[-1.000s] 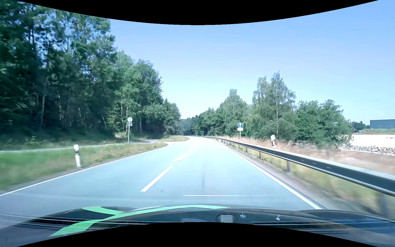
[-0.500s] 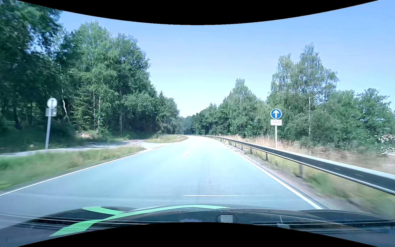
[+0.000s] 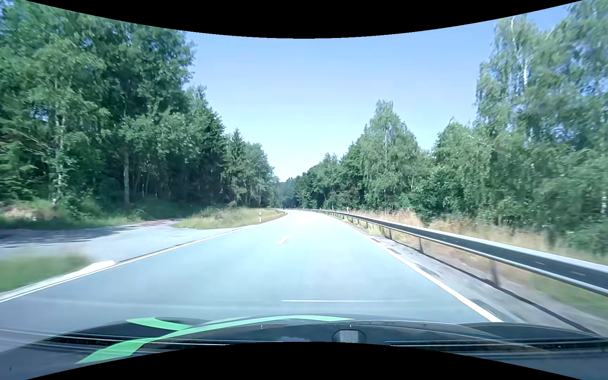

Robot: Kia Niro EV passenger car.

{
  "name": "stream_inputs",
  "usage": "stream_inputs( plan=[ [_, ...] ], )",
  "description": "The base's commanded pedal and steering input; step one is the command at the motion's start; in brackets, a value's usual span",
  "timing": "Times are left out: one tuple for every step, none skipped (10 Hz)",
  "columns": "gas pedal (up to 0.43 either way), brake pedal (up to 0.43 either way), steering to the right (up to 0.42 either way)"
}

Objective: Follow the waypoints while adhering to traffic rules and regulations

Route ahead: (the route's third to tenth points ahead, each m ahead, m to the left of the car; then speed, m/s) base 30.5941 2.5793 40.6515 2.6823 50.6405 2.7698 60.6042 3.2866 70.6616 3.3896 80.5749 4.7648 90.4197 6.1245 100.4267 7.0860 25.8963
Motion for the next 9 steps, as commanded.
stream_inputs(
  plan=[
    [0.209,0.000,-0.005],
    [0.209,0.000,-0.005],
    [0.220,0.000,-0.006],
    [0.240,0.000,-0.006],
    [0.248,0.000,-0.007],
    [0.248,0.000,-0.007],
    [0.228,0.000,-0.007],
    [0.209,0.000,-0.007],
    [0.209,0.000,-0.007]
  ],
)
